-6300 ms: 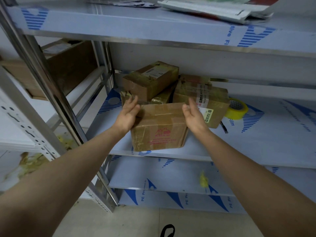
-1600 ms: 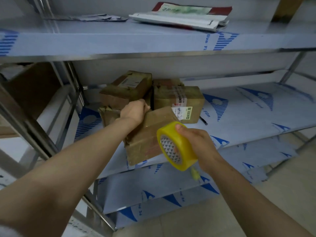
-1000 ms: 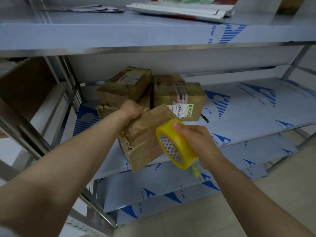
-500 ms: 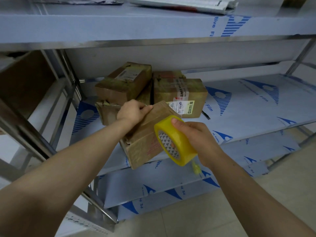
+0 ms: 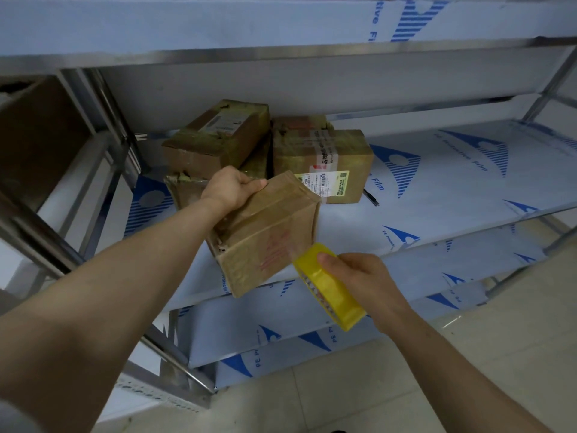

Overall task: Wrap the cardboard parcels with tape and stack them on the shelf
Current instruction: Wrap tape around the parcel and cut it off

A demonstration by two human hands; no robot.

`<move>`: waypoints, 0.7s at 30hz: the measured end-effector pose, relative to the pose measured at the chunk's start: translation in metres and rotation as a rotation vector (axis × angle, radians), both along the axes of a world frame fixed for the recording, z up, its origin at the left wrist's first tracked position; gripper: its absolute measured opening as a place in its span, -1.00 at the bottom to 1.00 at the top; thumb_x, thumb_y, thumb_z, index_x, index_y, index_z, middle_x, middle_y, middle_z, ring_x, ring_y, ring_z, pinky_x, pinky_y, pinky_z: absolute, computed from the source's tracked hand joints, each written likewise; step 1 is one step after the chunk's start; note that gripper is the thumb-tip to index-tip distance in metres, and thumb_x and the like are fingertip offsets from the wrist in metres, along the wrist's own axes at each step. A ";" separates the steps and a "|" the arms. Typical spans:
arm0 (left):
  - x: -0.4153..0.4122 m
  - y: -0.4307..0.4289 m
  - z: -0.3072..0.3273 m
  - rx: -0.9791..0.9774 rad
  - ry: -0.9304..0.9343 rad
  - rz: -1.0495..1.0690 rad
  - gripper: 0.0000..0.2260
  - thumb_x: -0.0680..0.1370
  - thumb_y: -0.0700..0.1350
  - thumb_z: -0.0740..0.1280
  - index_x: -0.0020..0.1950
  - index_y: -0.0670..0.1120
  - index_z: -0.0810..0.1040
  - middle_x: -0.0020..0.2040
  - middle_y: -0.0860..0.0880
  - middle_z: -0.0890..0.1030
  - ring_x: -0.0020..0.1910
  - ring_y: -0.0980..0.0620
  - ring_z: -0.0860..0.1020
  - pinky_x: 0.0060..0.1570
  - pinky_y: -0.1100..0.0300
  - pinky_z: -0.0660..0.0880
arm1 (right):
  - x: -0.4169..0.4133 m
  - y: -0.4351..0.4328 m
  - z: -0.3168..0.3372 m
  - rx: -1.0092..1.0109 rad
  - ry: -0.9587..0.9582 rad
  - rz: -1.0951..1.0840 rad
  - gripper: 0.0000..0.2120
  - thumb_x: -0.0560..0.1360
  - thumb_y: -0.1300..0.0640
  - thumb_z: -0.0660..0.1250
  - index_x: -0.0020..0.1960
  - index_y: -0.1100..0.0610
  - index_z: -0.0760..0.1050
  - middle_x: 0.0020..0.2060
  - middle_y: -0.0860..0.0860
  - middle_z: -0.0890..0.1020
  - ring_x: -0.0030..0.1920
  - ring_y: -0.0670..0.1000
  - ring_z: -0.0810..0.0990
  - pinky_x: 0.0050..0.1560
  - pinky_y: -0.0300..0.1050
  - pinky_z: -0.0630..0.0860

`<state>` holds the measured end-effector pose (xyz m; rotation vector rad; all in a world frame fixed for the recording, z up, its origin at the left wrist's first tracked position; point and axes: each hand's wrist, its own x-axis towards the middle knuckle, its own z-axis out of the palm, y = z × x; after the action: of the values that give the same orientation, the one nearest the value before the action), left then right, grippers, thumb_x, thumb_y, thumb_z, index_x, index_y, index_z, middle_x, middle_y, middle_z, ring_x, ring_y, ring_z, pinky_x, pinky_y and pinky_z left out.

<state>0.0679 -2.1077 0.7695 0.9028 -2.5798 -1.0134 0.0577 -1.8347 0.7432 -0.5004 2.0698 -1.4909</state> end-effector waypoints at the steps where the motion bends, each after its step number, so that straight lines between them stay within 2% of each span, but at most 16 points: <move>1: 0.000 0.000 -0.001 -0.010 -0.002 -0.003 -0.66 0.50 0.20 0.34 -0.25 -0.04 0.69 -0.26 -0.09 0.67 -0.23 -0.04 0.62 -0.01 -0.02 0.57 | 0.002 0.003 -0.005 0.020 0.004 -0.001 -0.55 0.48 -0.10 0.35 -0.52 0.06 0.51 -0.60 -0.06 0.54 -0.55 -0.18 0.53 -0.50 -0.40 0.38; 3: 0.000 0.000 -0.001 -0.035 0.002 -0.004 -0.65 0.50 0.20 0.33 -0.26 -0.04 0.68 -0.27 -0.10 0.66 -0.23 -0.04 0.62 -0.02 -0.02 0.57 | 0.004 0.007 -0.017 0.066 0.020 -0.052 -0.52 0.44 -0.20 0.34 -0.47 0.14 0.53 -0.55 0.02 0.57 -0.49 -0.09 0.58 -0.42 -0.37 0.39; 4: 0.000 0.000 -0.001 -0.044 0.005 -0.007 -0.65 0.50 0.20 0.33 -0.27 -0.03 0.68 -0.28 -0.10 0.66 -0.23 -0.04 0.62 -0.03 -0.03 0.57 | 0.004 0.008 -0.023 0.106 0.038 -0.081 -0.44 0.41 -0.27 0.33 -0.43 0.22 0.47 -0.53 0.10 0.53 -0.46 0.00 0.57 -0.36 -0.30 0.39; 5: -0.001 0.000 -0.001 -0.049 0.007 -0.012 -0.64 0.50 0.20 0.33 -0.28 -0.04 0.67 -0.28 -0.10 0.66 -0.24 -0.05 0.62 -0.03 -0.03 0.57 | 0.004 0.009 -0.032 0.143 0.051 -0.093 -0.41 0.38 -0.33 0.30 -0.43 0.21 0.37 -0.53 0.09 0.45 -0.47 0.00 0.49 -0.34 -0.23 0.35; 6: -0.001 0.000 -0.002 -0.051 0.007 -0.020 -0.63 0.50 0.20 0.33 -0.29 -0.05 0.67 -0.29 -0.11 0.65 -0.25 -0.06 0.61 -0.04 -0.04 0.57 | 0.006 0.009 -0.038 0.173 0.061 -0.104 -0.42 0.37 -0.35 0.28 -0.44 0.15 0.28 -0.56 0.02 0.38 -0.50 -0.06 0.41 -0.36 -0.21 0.33; 8: -0.001 0.000 -0.002 -0.038 0.003 -0.030 -0.62 0.49 0.21 0.33 -0.29 -0.07 0.67 -0.29 -0.11 0.65 -0.24 -0.06 0.62 -0.04 -0.03 0.58 | 0.009 0.007 -0.048 0.200 0.056 -0.101 -0.44 0.41 -0.32 0.28 -0.47 0.08 0.20 -0.66 -0.09 0.33 -0.61 -0.18 0.35 -0.50 -0.35 0.32; 10: 0.000 0.000 -0.003 -0.027 0.005 -0.032 -0.63 0.50 0.20 0.32 -0.24 -0.07 0.68 -0.25 -0.11 0.66 -0.21 -0.05 0.62 -0.01 -0.01 0.57 | 0.009 0.002 -0.055 0.150 -0.003 -0.101 -0.46 0.46 -0.24 0.30 -0.51 0.07 0.24 -0.70 -0.12 0.39 -0.64 -0.22 0.42 -0.60 -0.45 0.28; 12: 0.001 0.002 -0.001 -0.078 -0.038 -0.022 -0.57 0.52 0.24 0.26 -0.14 -0.09 0.69 -0.18 -0.11 0.66 -0.16 -0.06 0.61 0.02 -0.01 0.55 | 0.007 -0.005 -0.060 0.128 -0.085 -0.091 -0.54 0.48 -0.15 0.34 -0.47 0.10 0.39 -0.67 -0.12 0.48 -0.61 -0.22 0.48 -0.61 -0.43 0.32; 14: 0.002 0.006 0.003 -0.161 -0.155 -0.019 -0.43 0.54 0.33 0.08 -0.11 -0.11 0.64 -0.14 -0.10 0.63 -0.09 -0.08 0.58 -0.03 0.02 0.51 | 0.004 -0.010 -0.063 0.162 -0.117 -0.077 -0.64 0.49 -0.05 0.36 -0.35 0.18 0.48 -0.64 -0.10 0.51 -0.55 -0.15 0.54 -0.58 -0.37 0.38; 16: 0.000 0.015 0.009 -0.282 -0.272 -0.003 -0.34 0.55 0.36 -0.14 -0.11 -0.10 0.54 -0.04 -0.12 0.58 0.04 -0.13 0.53 -0.03 0.03 0.41 | 0.001 -0.014 -0.067 0.184 -0.120 -0.054 -0.59 0.48 -0.05 0.36 -0.25 0.33 0.50 -0.46 0.07 0.64 -0.33 0.11 0.64 -0.35 -0.14 0.56; 17: -0.003 0.021 0.012 -0.370 -0.307 -0.014 -0.33 0.56 0.34 -0.20 0.00 -0.10 0.53 0.09 -0.16 0.55 0.14 -0.16 0.49 0.03 -0.01 0.36 | 0.001 -0.016 -0.068 0.196 -0.117 -0.056 -0.49 0.47 -0.08 0.35 -0.12 0.44 0.50 -0.26 0.24 0.66 -0.18 0.26 0.64 -0.15 0.08 0.60; 18: -0.007 0.028 0.014 -0.471 -0.326 -0.038 -0.33 0.58 0.31 -0.21 0.18 -0.11 0.50 0.24 -0.18 0.50 0.24 -0.18 0.43 0.11 -0.04 0.34 | 0.002 -0.017 -0.069 0.205 -0.120 -0.063 -0.42 0.47 -0.11 0.35 0.01 0.47 0.48 -0.10 0.35 0.61 -0.05 0.35 0.60 0.00 0.24 0.55; 19: -0.011 0.037 0.014 -0.552 -0.329 -0.059 -0.33 0.58 0.30 -0.20 0.36 -0.12 0.39 0.36 -0.17 0.41 0.33 -0.19 0.37 0.19 -0.06 0.31 | 0.003 -0.019 -0.068 0.206 -0.124 -0.060 -0.39 0.47 -0.13 0.35 0.07 0.47 0.45 -0.02 0.40 0.56 0.02 0.37 0.57 0.07 0.31 0.51; 21: -0.019 0.050 0.014 -0.592 -0.374 -0.081 -0.31 0.57 0.32 -0.20 0.49 -0.11 0.22 0.44 -0.19 0.32 0.38 -0.20 0.31 0.27 -0.06 0.27 | 0.003 -0.022 -0.070 0.192 -0.146 -0.050 -0.36 0.47 -0.14 0.35 0.09 0.49 0.44 0.02 0.43 0.53 0.05 0.39 0.55 0.09 0.35 0.49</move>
<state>0.0493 -2.0581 0.7837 0.8819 -2.9719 -0.0547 0.0607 -1.8567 0.6735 -0.2593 2.0958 -1.2974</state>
